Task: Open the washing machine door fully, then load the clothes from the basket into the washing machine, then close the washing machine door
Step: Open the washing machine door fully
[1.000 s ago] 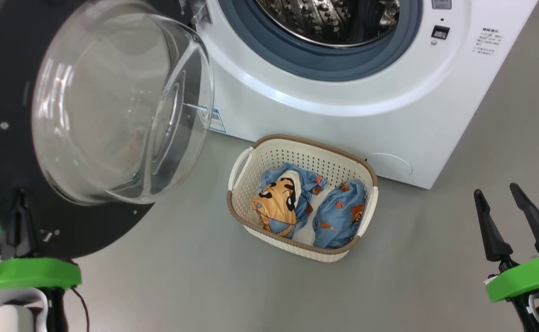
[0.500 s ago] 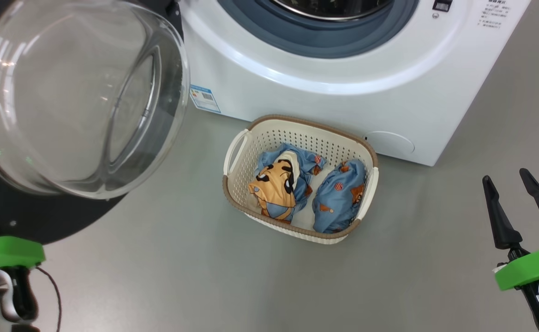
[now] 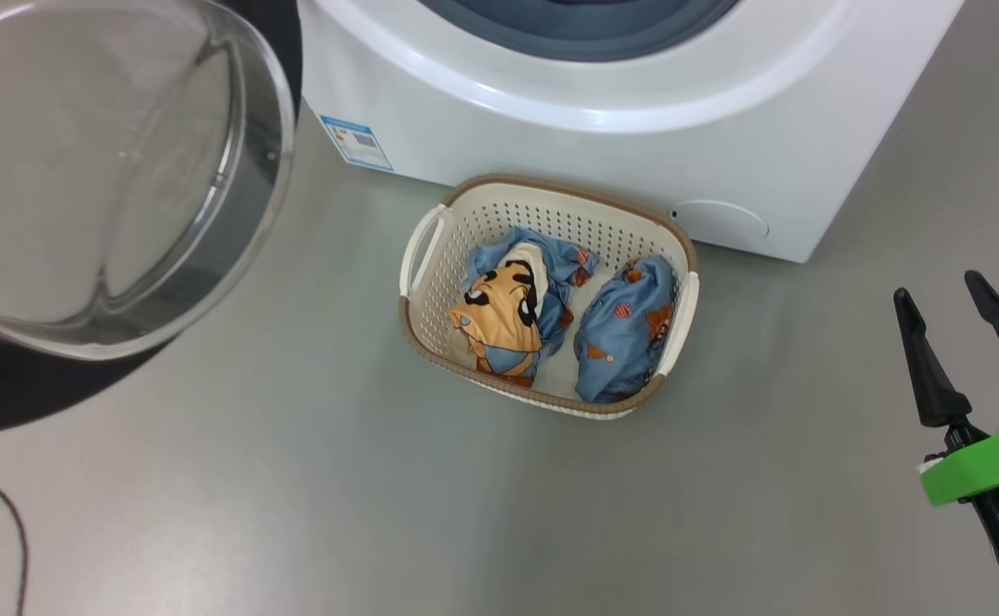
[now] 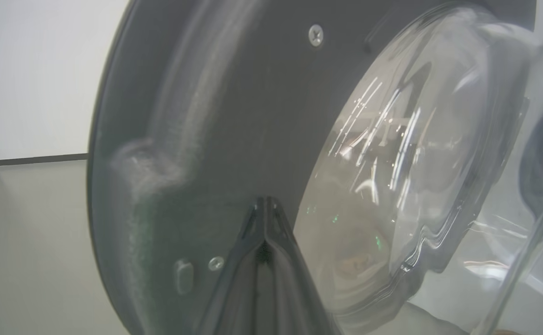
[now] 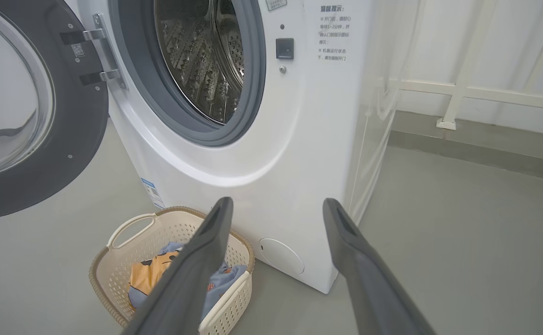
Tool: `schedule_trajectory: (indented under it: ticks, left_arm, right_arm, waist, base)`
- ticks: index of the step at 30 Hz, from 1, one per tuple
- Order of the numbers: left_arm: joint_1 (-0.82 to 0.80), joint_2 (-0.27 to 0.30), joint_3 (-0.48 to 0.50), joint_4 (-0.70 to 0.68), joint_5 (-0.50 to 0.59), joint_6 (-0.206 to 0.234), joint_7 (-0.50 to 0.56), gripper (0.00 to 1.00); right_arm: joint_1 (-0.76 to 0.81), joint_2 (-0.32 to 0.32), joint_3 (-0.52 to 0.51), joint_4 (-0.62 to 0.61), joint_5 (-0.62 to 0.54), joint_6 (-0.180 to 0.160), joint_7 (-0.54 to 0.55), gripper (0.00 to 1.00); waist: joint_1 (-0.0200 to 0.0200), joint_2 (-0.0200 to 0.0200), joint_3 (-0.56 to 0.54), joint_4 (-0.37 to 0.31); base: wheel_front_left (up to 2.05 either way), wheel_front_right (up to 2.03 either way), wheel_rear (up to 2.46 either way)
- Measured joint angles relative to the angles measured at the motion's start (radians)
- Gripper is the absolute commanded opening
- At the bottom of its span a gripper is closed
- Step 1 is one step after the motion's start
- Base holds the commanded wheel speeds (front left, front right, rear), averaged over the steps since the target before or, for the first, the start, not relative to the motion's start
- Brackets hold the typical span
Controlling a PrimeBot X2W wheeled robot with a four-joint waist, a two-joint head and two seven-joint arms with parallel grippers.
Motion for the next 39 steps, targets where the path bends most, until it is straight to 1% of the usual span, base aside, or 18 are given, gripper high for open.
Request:
schedule_trajectory:
  ticks: [9,14,18,24,28,32,39]
  left_arm:
    - [-0.063,0.053,0.065,0.077,0.016,-0.018,0.0,0.0]
    - [-0.098,0.071,0.1,0.12,0.017,-0.025,0.0,0.0]
    - [-0.118,0.076,0.114,0.148,0.028,-0.028,0.0,0.0]
    - [-0.132,0.075,0.131,0.171,0.046,-0.028,0.0,0.0]
    - [-0.131,0.059,0.137,0.161,0.049,-0.043,0.0,0.0]
    - [-0.123,0.041,0.13,0.125,0.06,-0.061,0.0,0.0]
    - [-0.038,0.014,0.098,0.036,0.061,-0.081,0.0,0.0]
  right_arm:
    - [-0.038,-0.028,0.005,-0.004,0.0,0.0,0.0,1.0]
    - [-0.05,-0.033,0.013,-0.008,0.0,0.0,-0.003,1.0]
    - [-0.061,-0.037,0.019,-0.01,0.0,0.0,-0.003,1.0]
    - [-0.066,-0.035,0.024,-0.008,0.0,0.0,-0.003,1.0]
    - [-0.073,-0.026,0.022,-0.004,0.0,0.0,-0.003,1.0]
    - [-0.072,-0.008,0.02,0.002,0.0,0.0,-0.003,1.0]
    - [-0.063,0.017,0.02,0.006,0.0,0.0,-0.003,1.0]
  waist:
    - [0.0,0.0,0.045,-0.015]
    - [0.0,0.0,0.066,-0.025]
    - [0.0001,0.0,0.077,-0.032]
    - [0.0001,0.0,0.075,-0.042]
    - [0.0,0.0,0.059,-0.04]
    - [0.0,0.0,0.033,-0.038]
    - [-0.0001,0.0,-0.02,-0.037]
  base:
    - [0.0,0.0,0.0]
    - [0.0,0.0,0.0]
    - [0.0,0.0,0.0]
    - [0.0,0.0,0.0]
    - [0.0,0.0,0.0]
    - [0.0,0.0,0.0]
    - [0.0,0.0,0.0]
